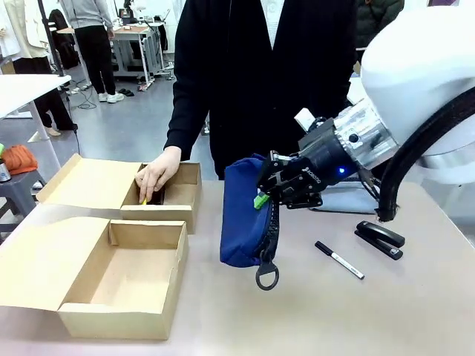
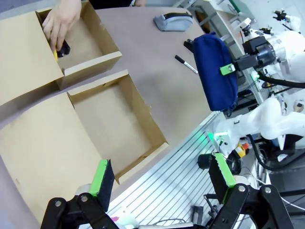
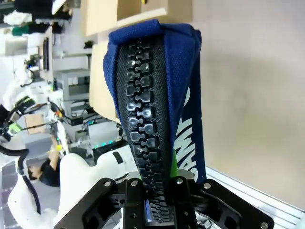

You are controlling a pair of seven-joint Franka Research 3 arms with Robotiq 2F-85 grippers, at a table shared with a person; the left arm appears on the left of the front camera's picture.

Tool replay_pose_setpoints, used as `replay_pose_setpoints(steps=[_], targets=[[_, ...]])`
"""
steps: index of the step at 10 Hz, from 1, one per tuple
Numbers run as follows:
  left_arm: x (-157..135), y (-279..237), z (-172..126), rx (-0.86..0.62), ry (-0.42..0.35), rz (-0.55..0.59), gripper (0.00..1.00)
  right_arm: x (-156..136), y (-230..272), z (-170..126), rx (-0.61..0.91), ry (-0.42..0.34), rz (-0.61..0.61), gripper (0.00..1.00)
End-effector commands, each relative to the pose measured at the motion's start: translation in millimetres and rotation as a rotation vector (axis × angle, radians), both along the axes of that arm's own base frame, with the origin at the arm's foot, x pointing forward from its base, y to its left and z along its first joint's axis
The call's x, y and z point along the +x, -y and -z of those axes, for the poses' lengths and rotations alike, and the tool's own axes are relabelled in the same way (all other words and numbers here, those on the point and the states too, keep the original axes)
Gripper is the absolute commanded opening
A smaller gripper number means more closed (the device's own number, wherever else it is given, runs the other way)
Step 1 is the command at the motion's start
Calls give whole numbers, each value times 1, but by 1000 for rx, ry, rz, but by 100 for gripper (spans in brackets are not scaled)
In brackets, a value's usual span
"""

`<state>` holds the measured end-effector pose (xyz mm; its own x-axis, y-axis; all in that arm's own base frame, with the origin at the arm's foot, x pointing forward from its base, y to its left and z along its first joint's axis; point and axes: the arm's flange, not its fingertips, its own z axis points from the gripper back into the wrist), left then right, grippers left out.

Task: Place items inside the box.
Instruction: Pick up a Pencil pouch or Stapler and place it inside the Mailer Box closest to the robot.

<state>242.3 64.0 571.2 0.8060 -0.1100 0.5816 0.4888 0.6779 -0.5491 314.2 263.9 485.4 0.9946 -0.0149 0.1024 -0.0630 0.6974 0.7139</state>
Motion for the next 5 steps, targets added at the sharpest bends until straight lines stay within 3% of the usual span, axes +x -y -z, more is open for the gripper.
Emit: replay_pose_setpoints(steps=[1, 3, 4, 5], targets=[[1, 2, 1, -14, 21, 10, 100, -13, -53, -4, -119, -9, -6, 9], [0, 0, 0, 0, 0, 0, 100, -7, -126, -11, -173, -62, 30, 9], [-6, -10, 1, 69, -25, 55, 100, -5, -165, -10, -216, -77, 9, 9], [-10, -27, -1, 24, -32, 77, 100, -4, -195, -8, -243, -66, -1, 9]])
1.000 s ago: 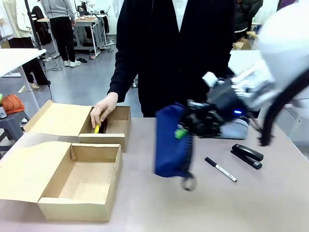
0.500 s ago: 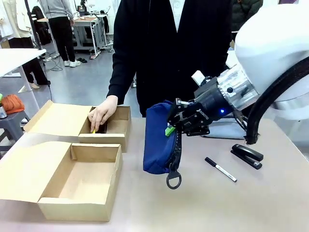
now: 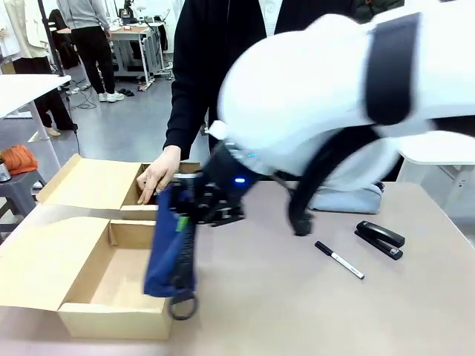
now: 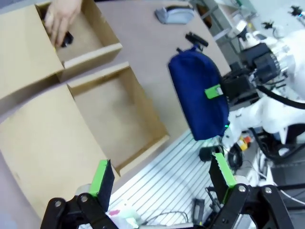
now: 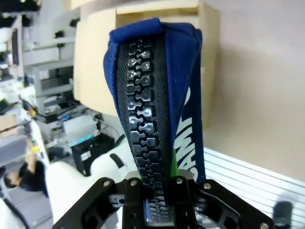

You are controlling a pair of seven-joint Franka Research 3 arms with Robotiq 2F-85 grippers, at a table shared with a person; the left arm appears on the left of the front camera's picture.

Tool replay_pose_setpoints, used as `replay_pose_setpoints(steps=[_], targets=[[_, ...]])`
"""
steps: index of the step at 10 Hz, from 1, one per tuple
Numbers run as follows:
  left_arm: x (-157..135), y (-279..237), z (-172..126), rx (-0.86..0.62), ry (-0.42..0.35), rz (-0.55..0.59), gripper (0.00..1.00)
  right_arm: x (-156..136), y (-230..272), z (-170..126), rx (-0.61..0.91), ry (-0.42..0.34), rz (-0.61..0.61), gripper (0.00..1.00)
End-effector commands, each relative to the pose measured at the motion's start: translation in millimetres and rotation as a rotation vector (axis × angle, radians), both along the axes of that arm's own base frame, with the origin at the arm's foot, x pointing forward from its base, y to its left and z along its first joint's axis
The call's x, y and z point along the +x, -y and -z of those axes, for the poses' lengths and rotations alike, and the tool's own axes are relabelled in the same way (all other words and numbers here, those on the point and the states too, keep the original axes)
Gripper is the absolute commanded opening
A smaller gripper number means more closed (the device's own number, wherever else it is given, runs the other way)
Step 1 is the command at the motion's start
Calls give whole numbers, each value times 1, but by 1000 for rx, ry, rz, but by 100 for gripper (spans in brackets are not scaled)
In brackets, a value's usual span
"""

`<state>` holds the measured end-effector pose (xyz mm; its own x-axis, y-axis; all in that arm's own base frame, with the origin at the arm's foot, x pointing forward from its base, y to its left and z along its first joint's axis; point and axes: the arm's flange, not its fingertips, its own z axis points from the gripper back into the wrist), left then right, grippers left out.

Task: Place items inside the box.
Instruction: Pick up a Pencil pouch or Stapler and place it inside the Mailer Box closest to the robot.

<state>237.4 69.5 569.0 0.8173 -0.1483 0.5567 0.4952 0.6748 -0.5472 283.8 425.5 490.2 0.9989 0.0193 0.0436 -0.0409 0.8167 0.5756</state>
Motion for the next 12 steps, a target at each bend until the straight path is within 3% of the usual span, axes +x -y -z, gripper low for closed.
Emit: replay_pose_setpoints(steps=[1, 2, 3, 4, 5, 12], targets=[[-12, -41, -3, 19, -24, 108, 100, 29, -59, -2, -47, -24, 37, 9], [-19, -58, 8, 134, -51, 133, 100, 32, -81, 5, -117, -17, 99, 9], [-23, -66, 16, 144, -43, 159, 100, 36, -100, 14, -159, 5, 124, 9], [-15, -32, 5, 47, -46, 75, 100, 41, -117, 25, -182, 50, 152, 9], [-15, -32, 5, 47, -46, 75, 100, 47, -132, 33, -206, 60, 137, 9], [-15, -32, 5, 47, -46, 75, 100, 62, -151, 99, -322, -109, 94, 9]])
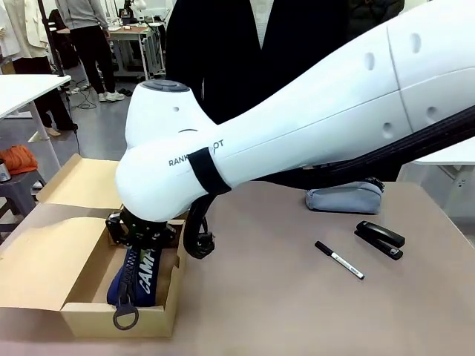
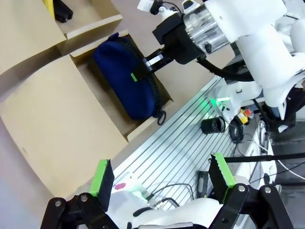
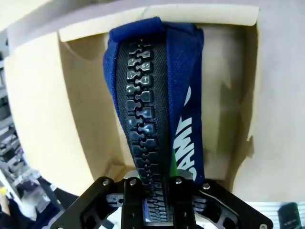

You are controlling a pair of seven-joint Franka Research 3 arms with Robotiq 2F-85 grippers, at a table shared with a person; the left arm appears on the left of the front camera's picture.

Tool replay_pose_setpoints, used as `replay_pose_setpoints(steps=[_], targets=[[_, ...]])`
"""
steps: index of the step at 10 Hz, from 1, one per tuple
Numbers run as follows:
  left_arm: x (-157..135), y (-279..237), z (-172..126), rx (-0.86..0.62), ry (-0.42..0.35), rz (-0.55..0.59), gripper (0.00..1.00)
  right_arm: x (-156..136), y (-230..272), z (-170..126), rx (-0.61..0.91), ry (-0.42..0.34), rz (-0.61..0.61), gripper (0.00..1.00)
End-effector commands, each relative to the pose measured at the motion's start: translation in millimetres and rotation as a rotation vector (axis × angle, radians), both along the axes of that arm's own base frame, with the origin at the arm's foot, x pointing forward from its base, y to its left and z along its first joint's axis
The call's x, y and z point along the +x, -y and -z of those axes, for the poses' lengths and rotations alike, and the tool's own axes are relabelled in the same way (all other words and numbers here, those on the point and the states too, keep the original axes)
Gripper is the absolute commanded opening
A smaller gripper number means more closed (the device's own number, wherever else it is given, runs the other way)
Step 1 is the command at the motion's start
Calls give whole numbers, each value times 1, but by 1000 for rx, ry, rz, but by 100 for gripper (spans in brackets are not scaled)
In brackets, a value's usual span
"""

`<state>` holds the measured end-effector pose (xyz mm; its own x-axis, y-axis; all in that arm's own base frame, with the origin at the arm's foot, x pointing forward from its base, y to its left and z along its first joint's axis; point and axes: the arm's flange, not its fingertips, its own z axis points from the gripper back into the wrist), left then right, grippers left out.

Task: Place items inside the box.
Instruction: Pick up a Pencil pouch or Stapler and place it inside the Mailer Box closest to the robot.

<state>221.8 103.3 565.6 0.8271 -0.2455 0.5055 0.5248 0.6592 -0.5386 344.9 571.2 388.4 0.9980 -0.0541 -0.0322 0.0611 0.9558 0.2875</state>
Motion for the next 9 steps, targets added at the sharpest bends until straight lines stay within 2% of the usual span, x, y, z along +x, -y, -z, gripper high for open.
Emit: replay_pose_setpoints(steps=[1, 3, 4, 5, 6, 8, 9], targets=[[1, 2, 2, -4, 4, -10, 100, 2, -3, 1, -8, -28, 28, 9], [1, 2, 2, -4, 4, -10, 100, 4, 2, 1, -5, -37, 32, 9], [1, 2, 2, -4, 4, -10, 100, 4, 3, 1, 7, -52, 36, 59], [1, 2, 2, -4, 4, -10, 100, 3, 1, 2, 20, -57, 24, 69], [1, 2, 2, -4, 4, -10, 100, 3, 1, 1, 24, -61, 27, 100], [1, 2, 2, -4, 4, -10, 100, 4, 7, 0, 26, -68, 31, 100], [1, 2, 2, -4, 4, -10, 100, 4, 12, -3, 39, -71, 38, 93]])
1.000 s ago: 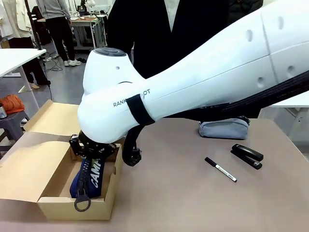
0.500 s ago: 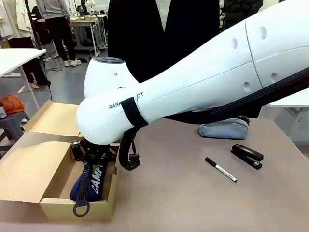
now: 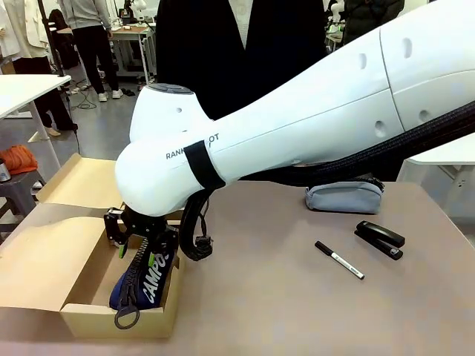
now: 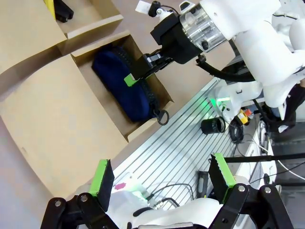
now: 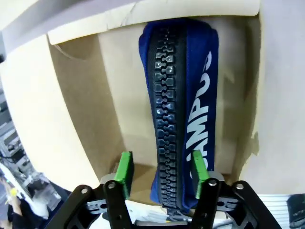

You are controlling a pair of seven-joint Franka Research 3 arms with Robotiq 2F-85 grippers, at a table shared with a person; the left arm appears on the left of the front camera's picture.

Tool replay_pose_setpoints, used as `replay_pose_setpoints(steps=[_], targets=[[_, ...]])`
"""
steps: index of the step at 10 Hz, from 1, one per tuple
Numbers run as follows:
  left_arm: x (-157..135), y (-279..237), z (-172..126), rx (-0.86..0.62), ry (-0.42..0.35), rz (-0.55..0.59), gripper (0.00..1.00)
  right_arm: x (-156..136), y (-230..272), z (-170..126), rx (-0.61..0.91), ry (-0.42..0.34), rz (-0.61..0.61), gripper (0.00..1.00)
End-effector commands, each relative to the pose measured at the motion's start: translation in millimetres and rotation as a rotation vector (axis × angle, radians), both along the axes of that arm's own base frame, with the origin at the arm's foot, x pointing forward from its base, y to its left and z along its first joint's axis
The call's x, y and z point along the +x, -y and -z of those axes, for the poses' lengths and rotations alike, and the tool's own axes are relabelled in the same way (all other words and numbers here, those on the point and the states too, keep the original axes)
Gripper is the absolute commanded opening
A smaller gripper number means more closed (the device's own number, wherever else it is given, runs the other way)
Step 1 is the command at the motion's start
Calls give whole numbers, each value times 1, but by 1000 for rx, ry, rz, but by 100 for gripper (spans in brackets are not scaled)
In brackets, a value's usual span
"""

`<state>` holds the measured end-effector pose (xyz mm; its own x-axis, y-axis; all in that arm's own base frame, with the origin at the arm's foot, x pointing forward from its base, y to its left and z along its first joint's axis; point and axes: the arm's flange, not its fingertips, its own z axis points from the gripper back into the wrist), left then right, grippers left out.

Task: Place items inside the box.
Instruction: Pick up a Pencil pouch or Stapler and place it inside the Mailer Box closest to the robot.

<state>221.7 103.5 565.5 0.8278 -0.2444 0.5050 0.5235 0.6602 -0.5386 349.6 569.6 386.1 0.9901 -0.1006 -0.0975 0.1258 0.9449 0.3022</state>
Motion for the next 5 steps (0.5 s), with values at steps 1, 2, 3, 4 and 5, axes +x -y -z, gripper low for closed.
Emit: replay_pose_setpoints(steps=[1, 2, 3, 4, 5], targets=[[1, 2, 2, -5, 4, -9, 100, 0, 16, -9, 20, -1, 2, 100], [1, 2, 2, -5, 4, -9, 100, 0, 24, -13, 38, -2, 3, 100], [1, 2, 2, -5, 4, -9, 100, 0, 30, -17, 60, -7, 2, 100], [1, 2, 2, -5, 4, -9, 100, -1, 37, -23, 77, -20, -17, 100], [1, 2, 2, -5, 4, -9, 100, -3, 56, -37, 140, -51, -95, 100]])
